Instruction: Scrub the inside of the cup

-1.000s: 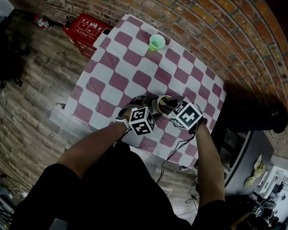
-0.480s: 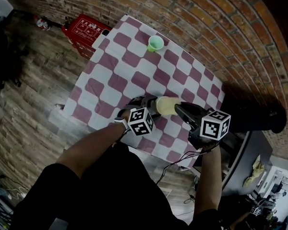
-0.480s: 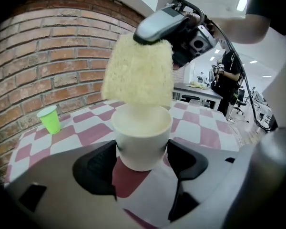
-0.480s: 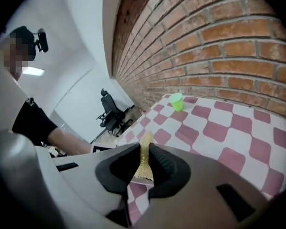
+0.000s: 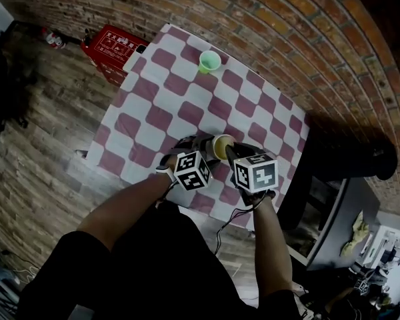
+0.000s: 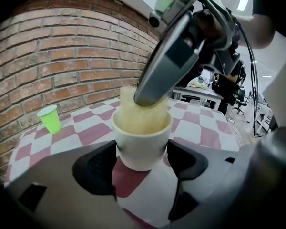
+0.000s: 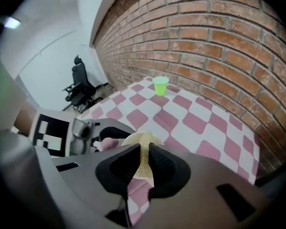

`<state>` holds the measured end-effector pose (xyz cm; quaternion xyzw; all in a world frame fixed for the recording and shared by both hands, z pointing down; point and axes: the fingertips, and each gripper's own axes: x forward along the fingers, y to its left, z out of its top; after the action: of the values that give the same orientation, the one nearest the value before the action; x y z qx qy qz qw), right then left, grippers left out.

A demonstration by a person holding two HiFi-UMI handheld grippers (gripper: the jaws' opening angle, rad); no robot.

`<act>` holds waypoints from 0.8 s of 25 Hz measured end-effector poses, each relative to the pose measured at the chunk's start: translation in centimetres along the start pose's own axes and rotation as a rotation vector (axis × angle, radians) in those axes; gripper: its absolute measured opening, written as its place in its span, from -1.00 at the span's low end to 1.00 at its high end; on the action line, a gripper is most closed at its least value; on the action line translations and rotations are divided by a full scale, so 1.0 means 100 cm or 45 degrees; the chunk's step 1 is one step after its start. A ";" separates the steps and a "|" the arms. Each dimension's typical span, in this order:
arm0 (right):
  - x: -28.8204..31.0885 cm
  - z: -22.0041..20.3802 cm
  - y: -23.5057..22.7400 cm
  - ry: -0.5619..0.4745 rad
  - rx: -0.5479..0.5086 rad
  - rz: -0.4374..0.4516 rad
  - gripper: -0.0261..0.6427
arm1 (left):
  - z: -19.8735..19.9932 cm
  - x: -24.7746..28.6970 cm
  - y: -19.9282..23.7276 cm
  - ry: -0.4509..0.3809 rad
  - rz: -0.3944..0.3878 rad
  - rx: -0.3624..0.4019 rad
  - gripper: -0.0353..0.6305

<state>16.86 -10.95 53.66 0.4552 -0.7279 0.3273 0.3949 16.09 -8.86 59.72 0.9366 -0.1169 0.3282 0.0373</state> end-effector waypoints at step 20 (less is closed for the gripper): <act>-0.086 0.038 -0.011 -0.508 0.593 0.111 -0.72 | 0.000 0.000 0.000 0.005 -0.006 -0.004 0.10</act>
<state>19.21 -11.01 44.49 0.5570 -0.7152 0.4063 0.1148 16.11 -8.82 59.70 0.9361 -0.1152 0.3300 0.0396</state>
